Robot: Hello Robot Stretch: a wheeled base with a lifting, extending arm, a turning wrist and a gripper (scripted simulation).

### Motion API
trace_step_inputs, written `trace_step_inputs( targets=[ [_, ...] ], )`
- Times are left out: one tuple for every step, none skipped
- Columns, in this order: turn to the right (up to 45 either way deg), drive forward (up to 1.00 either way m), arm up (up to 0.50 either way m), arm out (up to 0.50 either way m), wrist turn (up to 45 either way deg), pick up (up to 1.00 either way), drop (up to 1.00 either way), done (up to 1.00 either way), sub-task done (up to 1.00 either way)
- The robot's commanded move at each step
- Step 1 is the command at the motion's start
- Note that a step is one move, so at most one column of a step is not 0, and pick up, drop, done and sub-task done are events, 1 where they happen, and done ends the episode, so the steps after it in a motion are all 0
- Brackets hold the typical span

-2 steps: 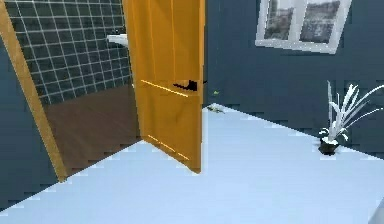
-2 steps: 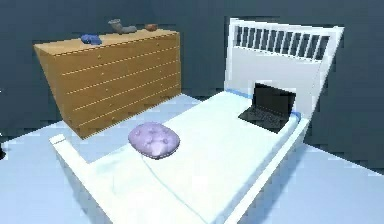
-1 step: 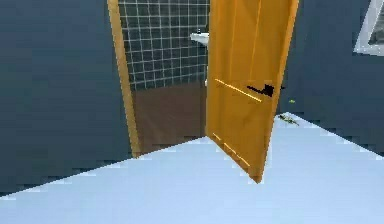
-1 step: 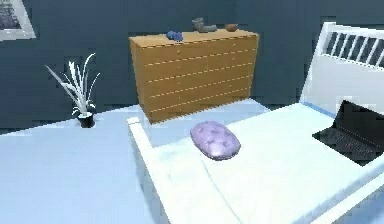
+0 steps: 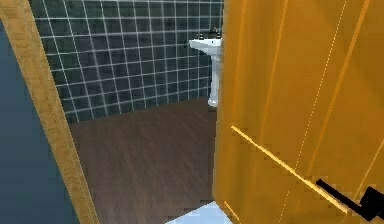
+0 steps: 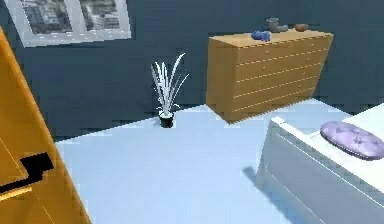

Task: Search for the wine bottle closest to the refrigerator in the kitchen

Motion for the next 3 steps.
trace_step_inputs(
  targets=[
    [-3.0,0.00,0.00,0.00,0.0,0.00,0.00,0.00,0.00],
    [0.0,0.85,0.00,0.00,0.0,0.00,0.00,0.00,0.00],
    [-27.0,0.00,0.00,0.00,0.0,0.00,0.00,0.00,0.00]
  ],
)
